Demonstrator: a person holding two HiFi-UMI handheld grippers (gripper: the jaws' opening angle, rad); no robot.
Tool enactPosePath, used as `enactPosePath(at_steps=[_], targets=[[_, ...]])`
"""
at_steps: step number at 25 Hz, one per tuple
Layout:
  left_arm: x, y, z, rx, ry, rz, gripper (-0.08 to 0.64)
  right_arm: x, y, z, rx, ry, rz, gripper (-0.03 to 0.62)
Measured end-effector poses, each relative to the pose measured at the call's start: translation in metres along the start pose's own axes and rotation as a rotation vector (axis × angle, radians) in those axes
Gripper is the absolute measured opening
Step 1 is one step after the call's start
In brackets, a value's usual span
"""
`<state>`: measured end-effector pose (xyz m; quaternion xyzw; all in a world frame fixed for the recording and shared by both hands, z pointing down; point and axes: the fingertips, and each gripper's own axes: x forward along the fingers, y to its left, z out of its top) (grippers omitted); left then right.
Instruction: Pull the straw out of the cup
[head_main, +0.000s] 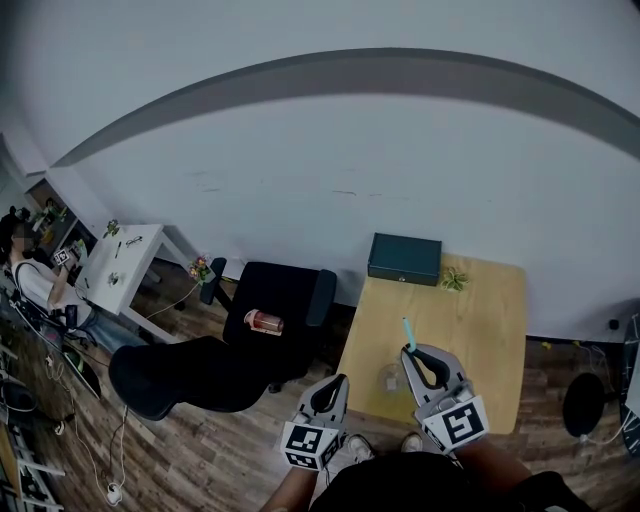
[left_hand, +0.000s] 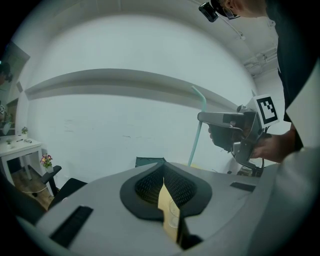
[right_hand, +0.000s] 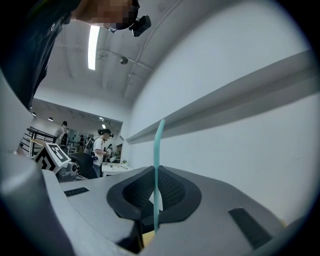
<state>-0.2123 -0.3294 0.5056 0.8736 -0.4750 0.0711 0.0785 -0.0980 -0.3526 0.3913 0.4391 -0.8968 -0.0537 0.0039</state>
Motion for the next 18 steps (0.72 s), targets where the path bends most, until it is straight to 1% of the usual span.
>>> enactPosePath(at_steps=[5, 18], targets=[[-0.0015, -0.004, -0.0002, 0.002, -0.002, -0.003, 0.02, -0.0023, 0.0003, 0.0006, 0.007, -0.003, 0.001, 0.037], [-0.0049, -0.0011, 0.0014, -0.017, -0.018, 0.018, 0.02, -0.0019, -0.0002, -0.0022, 0.012, 0.004, 0.004, 0.037]])
